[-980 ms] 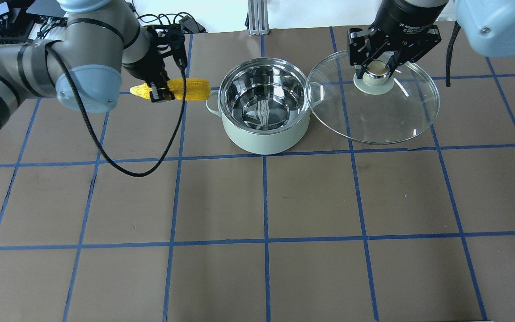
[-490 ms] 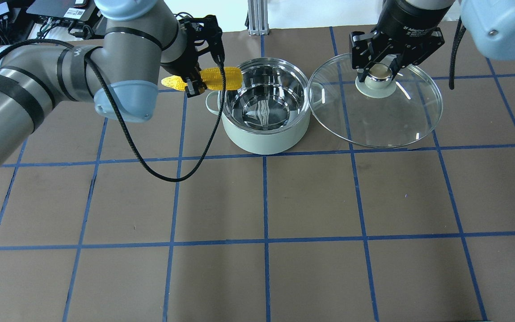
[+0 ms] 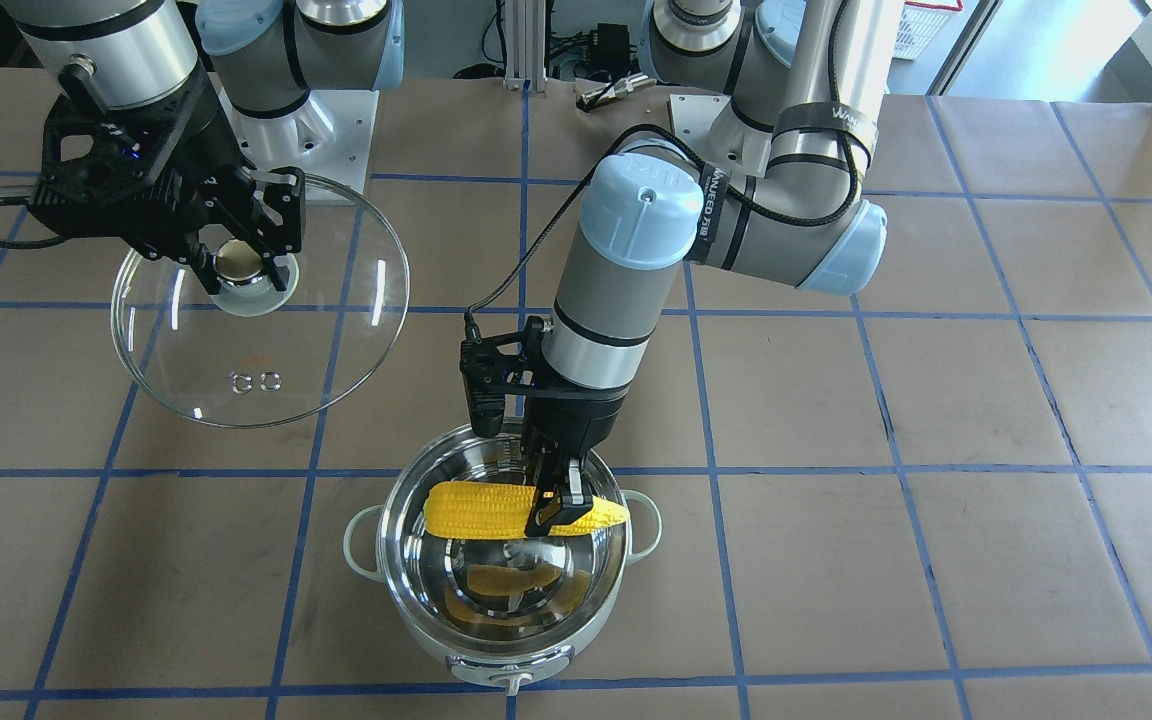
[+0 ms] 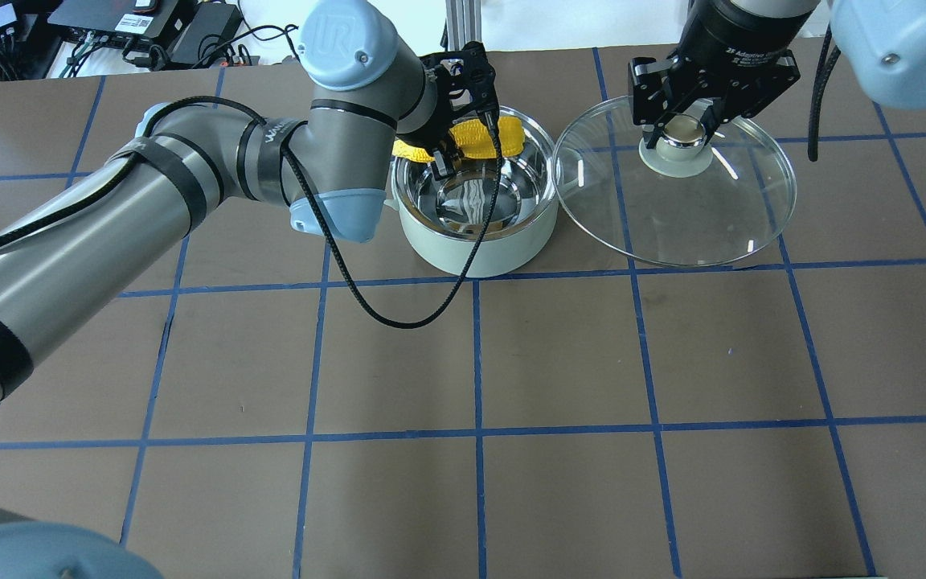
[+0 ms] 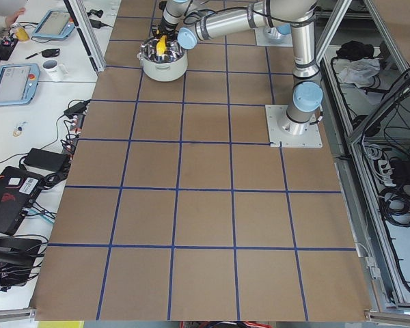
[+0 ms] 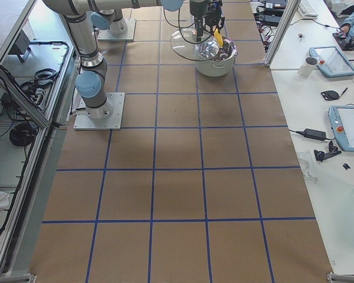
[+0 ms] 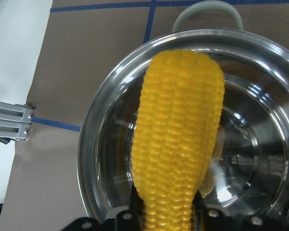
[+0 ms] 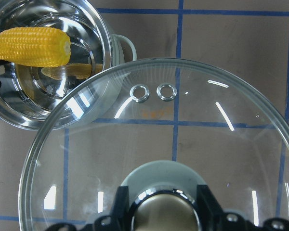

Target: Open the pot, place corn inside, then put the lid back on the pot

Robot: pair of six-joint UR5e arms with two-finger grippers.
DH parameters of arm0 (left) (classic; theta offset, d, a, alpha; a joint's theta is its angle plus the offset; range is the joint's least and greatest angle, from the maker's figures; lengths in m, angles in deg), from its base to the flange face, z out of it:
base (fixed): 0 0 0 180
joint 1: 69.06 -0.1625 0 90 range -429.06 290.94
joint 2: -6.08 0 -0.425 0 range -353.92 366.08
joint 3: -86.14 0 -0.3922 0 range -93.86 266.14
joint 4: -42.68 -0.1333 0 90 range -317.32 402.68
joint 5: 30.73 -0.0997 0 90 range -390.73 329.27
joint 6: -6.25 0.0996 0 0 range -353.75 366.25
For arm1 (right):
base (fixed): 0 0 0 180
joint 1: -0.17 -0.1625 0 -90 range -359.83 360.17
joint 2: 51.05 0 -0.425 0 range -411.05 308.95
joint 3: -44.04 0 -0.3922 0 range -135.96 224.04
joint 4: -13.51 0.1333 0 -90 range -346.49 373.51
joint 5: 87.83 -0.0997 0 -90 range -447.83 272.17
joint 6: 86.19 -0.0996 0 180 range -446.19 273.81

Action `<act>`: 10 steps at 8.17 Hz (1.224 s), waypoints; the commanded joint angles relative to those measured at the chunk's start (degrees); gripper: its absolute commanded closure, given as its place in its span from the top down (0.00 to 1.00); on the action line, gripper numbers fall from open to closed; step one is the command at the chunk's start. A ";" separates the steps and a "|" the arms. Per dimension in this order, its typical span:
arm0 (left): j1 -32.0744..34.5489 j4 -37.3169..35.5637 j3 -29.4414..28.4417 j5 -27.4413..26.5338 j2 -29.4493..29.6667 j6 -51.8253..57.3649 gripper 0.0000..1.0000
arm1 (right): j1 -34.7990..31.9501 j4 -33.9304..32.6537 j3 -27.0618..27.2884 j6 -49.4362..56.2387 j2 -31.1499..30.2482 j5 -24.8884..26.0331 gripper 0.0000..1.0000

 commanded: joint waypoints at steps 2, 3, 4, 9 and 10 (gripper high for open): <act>0.41 -0.30 -1.56 2.79 3.25 -6.29 0.34 | -0.08 -0.30 0.09 0.39 0.00 -0.12 0.21; 0.41 -0.12 -1.56 2.53 3.08 -8.24 0.80 | -0.08 -0.13 0.09 0.48 0.00 -0.12 0.21; 0.41 -0.12 -1.56 2.27 2.73 -8.96 1.00 | -0.08 -0.30 0.09 0.57 0.00 -0.12 0.21; -0.64 5.12 -1.73 2.35 -2.53 -18.84 1.00 | 0.10 -0.65 0.00 0.75 0.08 0.14 0.14; -1.69 5.93 -1.74 2.53 -4.11 -21.94 1.00 | 0.19 -0.83 0.00 0.75 0.17 -0.03 0.14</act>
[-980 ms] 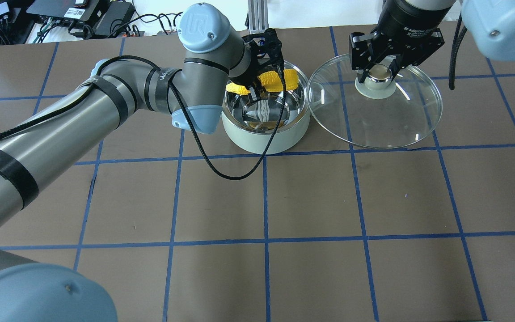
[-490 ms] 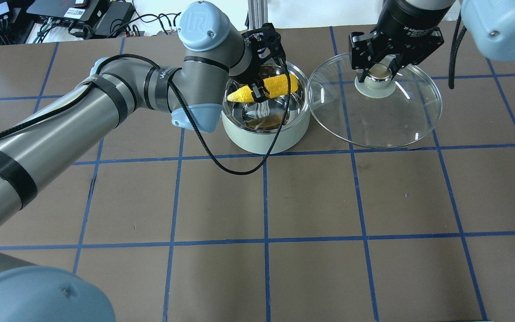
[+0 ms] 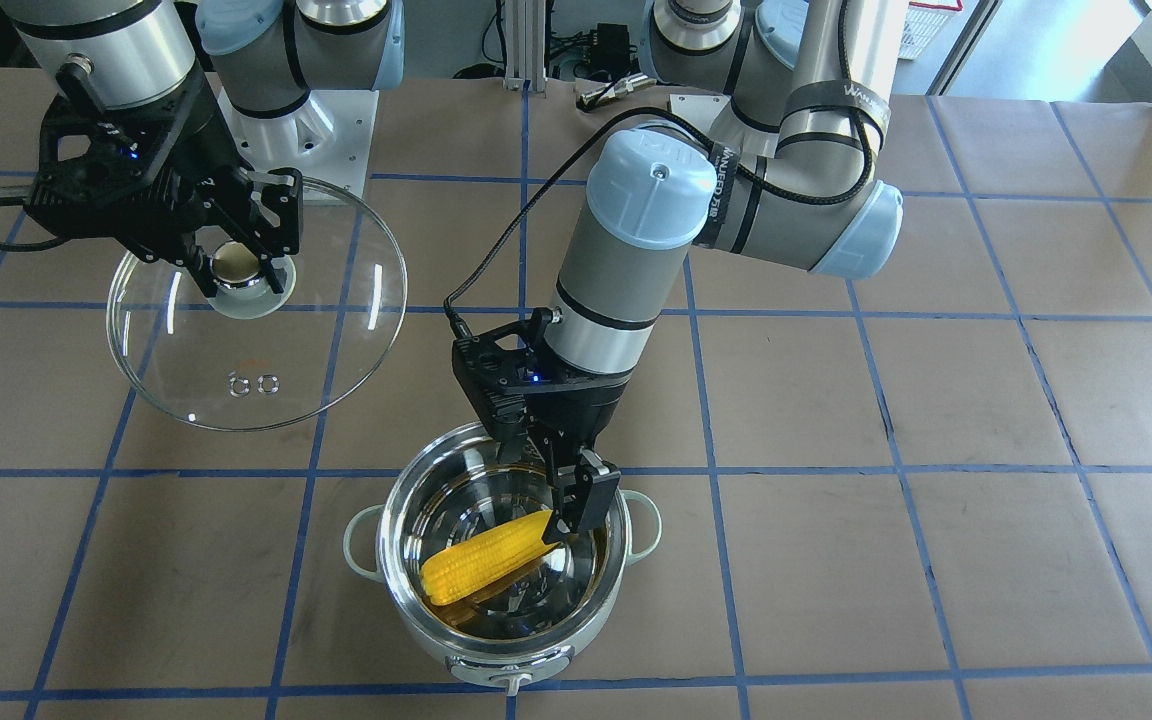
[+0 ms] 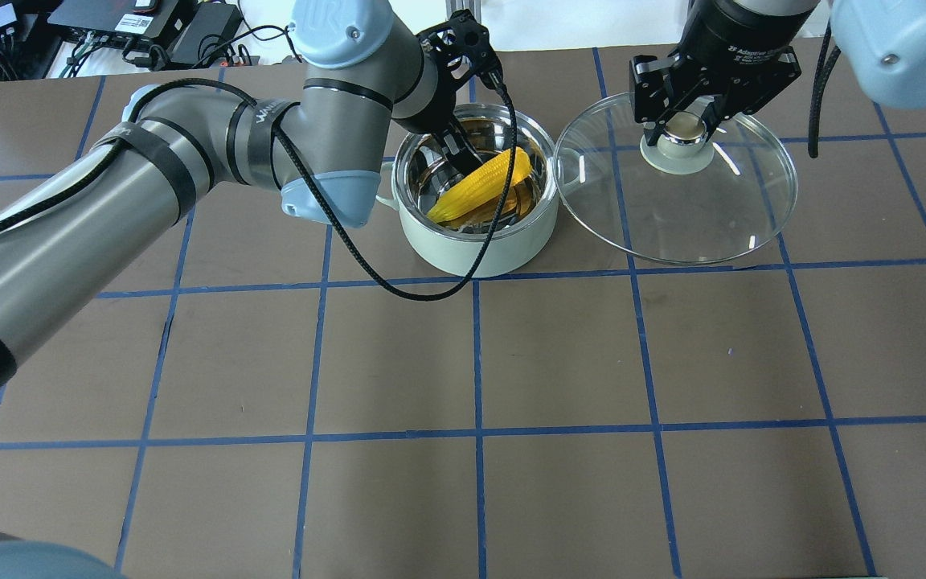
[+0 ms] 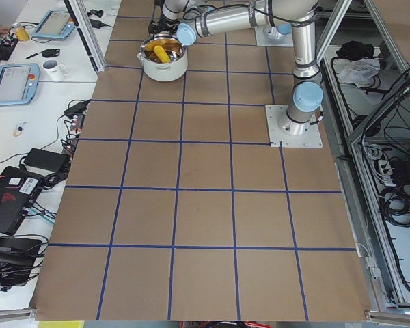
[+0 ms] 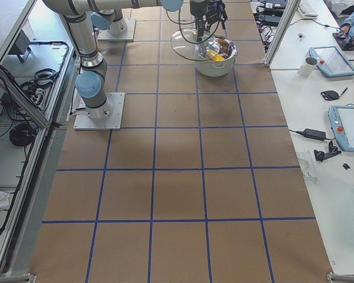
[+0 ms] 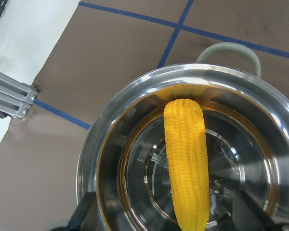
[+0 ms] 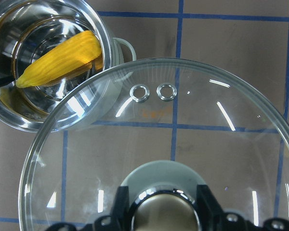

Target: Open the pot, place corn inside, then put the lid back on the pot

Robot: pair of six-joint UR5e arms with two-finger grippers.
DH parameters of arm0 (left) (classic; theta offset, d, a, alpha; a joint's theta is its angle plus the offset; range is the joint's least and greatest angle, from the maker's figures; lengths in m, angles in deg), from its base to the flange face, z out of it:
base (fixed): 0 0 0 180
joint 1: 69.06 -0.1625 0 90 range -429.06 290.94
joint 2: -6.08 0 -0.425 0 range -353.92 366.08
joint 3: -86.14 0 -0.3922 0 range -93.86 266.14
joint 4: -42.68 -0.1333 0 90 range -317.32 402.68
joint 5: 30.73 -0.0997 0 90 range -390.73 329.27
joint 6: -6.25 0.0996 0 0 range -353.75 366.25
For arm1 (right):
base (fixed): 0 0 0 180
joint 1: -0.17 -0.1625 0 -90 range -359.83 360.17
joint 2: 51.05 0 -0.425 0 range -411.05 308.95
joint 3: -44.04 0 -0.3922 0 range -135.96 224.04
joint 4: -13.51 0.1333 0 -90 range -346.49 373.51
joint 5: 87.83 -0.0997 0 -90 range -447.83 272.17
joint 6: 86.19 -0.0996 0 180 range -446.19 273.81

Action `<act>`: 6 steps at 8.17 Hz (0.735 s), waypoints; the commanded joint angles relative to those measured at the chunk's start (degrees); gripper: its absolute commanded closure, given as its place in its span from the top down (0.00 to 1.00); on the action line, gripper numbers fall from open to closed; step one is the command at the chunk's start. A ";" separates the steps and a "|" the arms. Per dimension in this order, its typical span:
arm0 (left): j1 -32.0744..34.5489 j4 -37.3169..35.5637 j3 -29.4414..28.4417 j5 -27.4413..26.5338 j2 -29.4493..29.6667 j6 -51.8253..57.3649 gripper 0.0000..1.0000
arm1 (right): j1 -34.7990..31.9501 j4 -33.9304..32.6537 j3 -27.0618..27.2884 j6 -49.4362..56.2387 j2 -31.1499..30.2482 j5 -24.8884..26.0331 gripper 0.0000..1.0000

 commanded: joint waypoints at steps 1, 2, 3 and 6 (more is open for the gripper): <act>-4.12 4.98 -0.23 0.43 -4.96 -8.57 1.00 | 0.10 -0.50 -0.01 0.00 0.22 -0.35 0.15; -8.76 7.88 -0.41 0.52 -7.51 -11.99 1.00 | -0.08 -1.28 -0.10 -0.52 0.48 -0.35 0.15; -12.98 11.30 -0.24 1.22 -9.27 -15.24 1.00 | -0.34 -1.99 -0.79 -1.48 1.70 -0.26 0.15; -15.48 21.16 -0.32 2.37 -13.58 -23.95 1.00 | -7.16 -14.71 -2.11 -11.49 10.83 1.04 0.16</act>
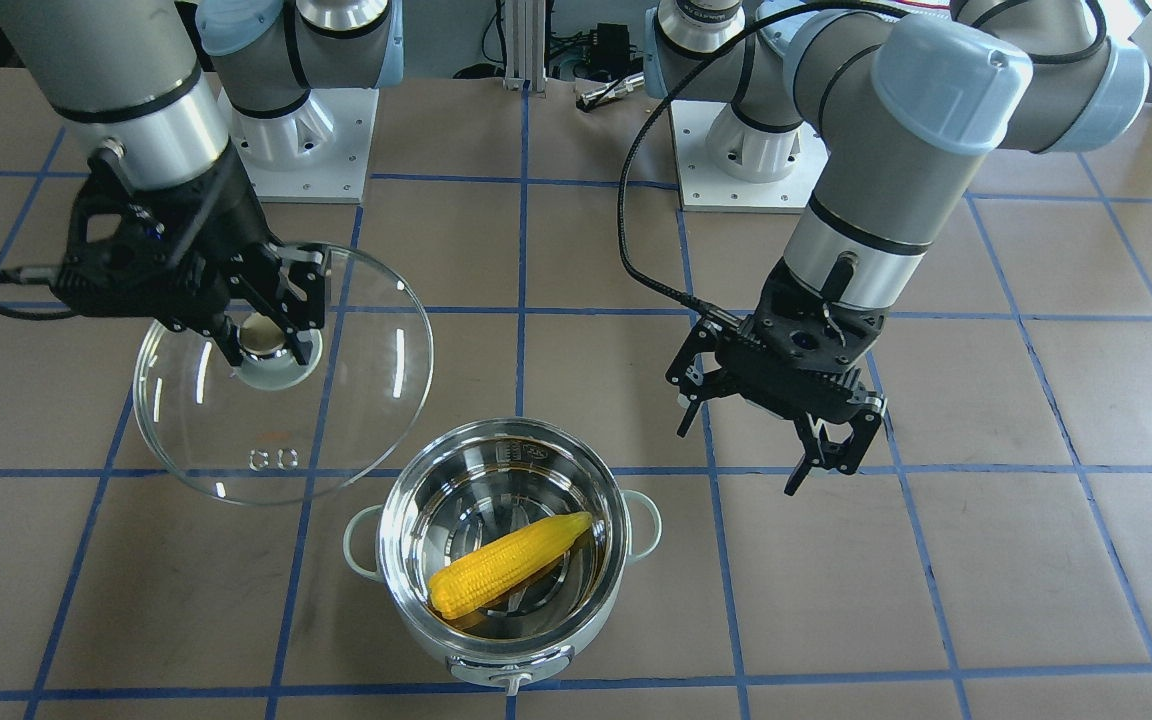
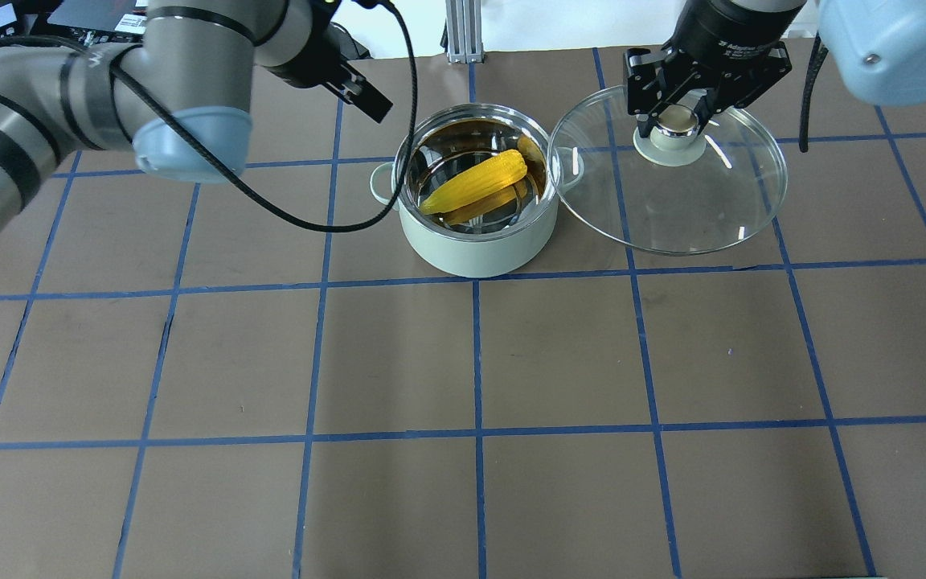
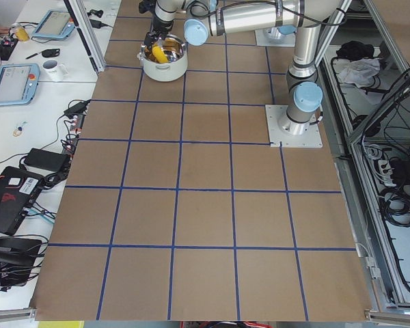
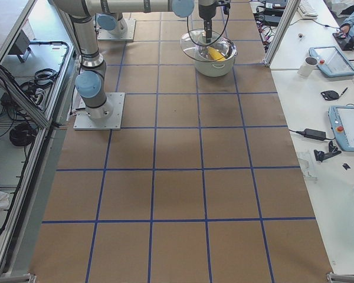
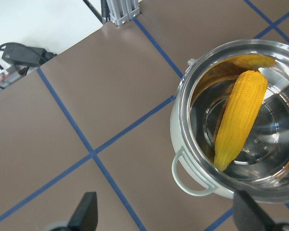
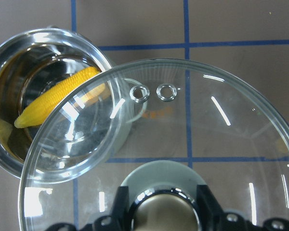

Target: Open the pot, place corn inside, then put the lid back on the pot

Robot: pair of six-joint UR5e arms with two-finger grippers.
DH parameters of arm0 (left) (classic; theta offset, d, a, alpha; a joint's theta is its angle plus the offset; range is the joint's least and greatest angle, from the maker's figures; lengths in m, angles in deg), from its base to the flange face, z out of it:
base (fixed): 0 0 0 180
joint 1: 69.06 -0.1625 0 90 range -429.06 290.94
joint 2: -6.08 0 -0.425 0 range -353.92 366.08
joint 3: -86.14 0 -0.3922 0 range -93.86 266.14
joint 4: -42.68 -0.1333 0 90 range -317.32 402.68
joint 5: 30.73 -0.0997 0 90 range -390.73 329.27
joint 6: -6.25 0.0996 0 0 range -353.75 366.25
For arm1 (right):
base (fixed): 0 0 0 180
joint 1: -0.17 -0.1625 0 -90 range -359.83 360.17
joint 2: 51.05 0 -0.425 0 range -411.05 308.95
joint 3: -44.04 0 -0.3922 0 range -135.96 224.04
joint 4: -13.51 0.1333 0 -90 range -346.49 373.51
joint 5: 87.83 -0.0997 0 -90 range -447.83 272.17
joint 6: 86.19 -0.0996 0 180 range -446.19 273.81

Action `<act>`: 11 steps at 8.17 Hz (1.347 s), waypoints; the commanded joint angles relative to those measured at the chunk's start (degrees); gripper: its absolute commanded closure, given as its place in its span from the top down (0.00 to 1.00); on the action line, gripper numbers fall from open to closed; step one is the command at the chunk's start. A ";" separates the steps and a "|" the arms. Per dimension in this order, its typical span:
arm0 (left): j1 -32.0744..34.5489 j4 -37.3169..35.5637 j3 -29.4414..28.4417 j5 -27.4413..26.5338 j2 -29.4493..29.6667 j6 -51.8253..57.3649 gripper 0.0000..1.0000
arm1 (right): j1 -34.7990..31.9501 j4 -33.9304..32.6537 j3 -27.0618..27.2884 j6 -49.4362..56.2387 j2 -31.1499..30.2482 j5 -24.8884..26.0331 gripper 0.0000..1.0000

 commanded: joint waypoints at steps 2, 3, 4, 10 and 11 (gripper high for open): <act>-1.40 10.85 0.25 -1.57 -5.73 -14.54 1.00 | -9.50 -14.19 -2.04 -14.29 10.86 1.80 0.16; -1.40 14.10 0.86 -4.28 -7.66 -17.04 1.00 | -12.74 -17.80 -2.48 -17.54 13.76 4.58 0.16; -2.18 17.87 1.21 -7.18 -9.77 -23.24 1.00 | -14.43 -18.80 -3.44 -19.31 15.53 5.05 0.16; -18.62 23.36 6.31 -3.77 -8.90 -26.73 1.00 | -15.06 -20.39 -4.24 -16.54 18.63 4.17 0.17; -18.28 23.53 6.32 -4.13 -10.91 -26.56 1.00 | -15.06 -20.39 -4.24 -16.17 19.15 4.26 0.17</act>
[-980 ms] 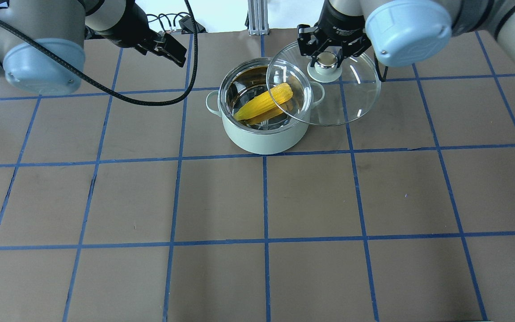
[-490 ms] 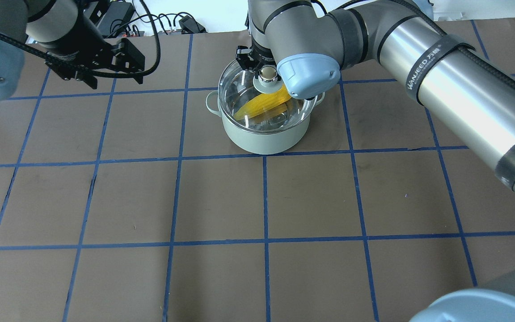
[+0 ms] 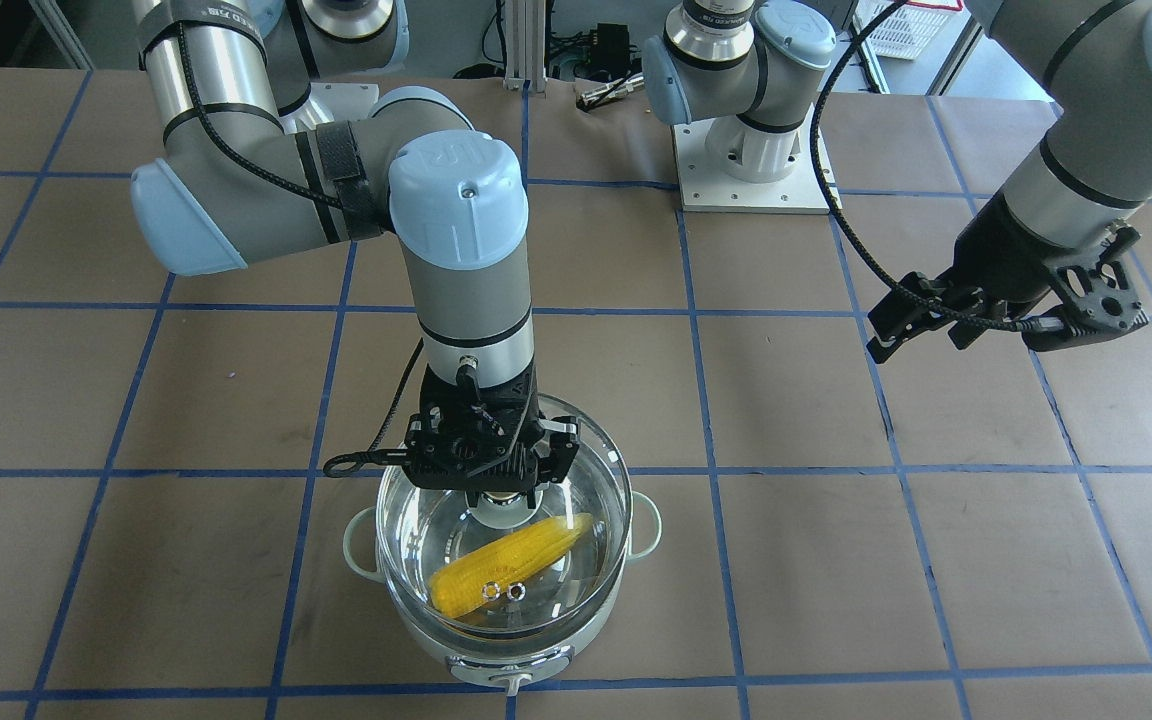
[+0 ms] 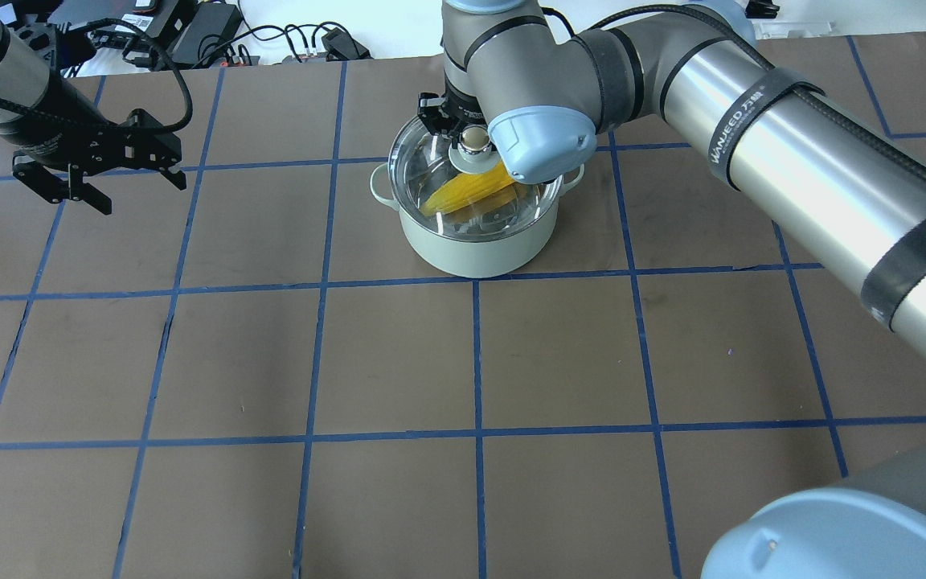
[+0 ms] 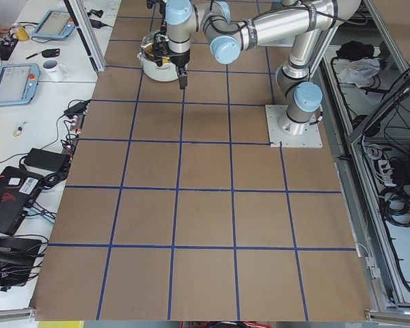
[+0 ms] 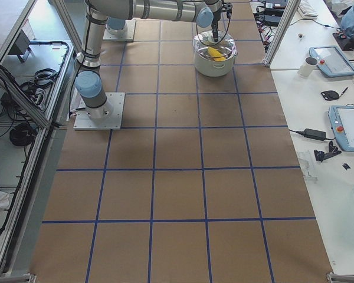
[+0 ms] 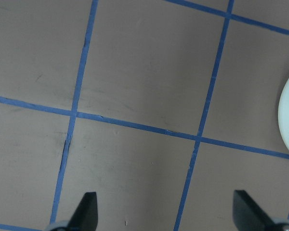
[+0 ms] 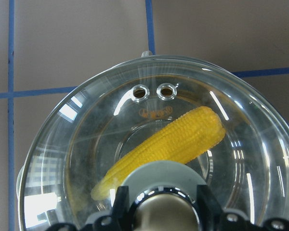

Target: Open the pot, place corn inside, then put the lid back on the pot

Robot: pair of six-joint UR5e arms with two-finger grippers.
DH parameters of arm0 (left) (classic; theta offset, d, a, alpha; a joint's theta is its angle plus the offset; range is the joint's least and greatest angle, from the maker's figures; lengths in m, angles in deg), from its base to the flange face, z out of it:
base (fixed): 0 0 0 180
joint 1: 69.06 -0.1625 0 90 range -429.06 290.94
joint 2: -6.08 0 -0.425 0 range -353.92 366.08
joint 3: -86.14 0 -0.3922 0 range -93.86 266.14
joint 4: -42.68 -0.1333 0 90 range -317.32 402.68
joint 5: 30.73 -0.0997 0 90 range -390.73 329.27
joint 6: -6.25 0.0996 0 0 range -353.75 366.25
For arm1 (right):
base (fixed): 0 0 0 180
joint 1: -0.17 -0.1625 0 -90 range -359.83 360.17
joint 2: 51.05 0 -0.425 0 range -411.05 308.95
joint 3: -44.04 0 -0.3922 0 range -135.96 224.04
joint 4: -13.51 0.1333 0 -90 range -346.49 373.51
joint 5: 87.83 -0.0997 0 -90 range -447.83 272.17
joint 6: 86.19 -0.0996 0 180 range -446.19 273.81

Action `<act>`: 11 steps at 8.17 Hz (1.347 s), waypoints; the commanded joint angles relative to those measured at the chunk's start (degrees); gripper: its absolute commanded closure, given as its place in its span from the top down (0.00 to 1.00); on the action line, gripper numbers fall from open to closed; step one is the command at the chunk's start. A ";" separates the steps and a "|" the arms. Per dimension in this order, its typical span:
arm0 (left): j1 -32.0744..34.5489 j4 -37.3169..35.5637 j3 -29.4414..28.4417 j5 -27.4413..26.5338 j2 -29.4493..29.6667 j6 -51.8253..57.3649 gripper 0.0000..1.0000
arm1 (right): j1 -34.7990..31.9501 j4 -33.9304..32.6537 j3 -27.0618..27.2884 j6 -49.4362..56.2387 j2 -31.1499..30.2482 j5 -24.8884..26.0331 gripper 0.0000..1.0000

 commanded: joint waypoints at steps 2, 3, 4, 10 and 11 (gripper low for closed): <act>-0.38 0.51 0.94 -3.57 -4.09 -3.74 1.00 | 0.07 -0.29 -0.46 2.63 1.38 0.07 0.17; -0.03 0.77 1.12 -2.71 -2.35 -4.12 1.00 | 0.24 -0.55 -0.64 3.85 1.64 0.15 0.18; 2.15 1.99 1.03 -3.31 -2.86 -3.69 1.00 | 0.24 -0.55 -0.73 3.78 1.82 0.16 0.18; 5.86 -1.16 0.85 -6.92 -1.80 -4.04 1.00 | 0.33 -0.64 -0.73 3.95 2.52 0.07 0.18; 6.13 -0.55 0.68 -6.74 -2.50 -4.04 1.00 | 0.33 -0.73 -0.90 4.21 2.52 0.07 0.18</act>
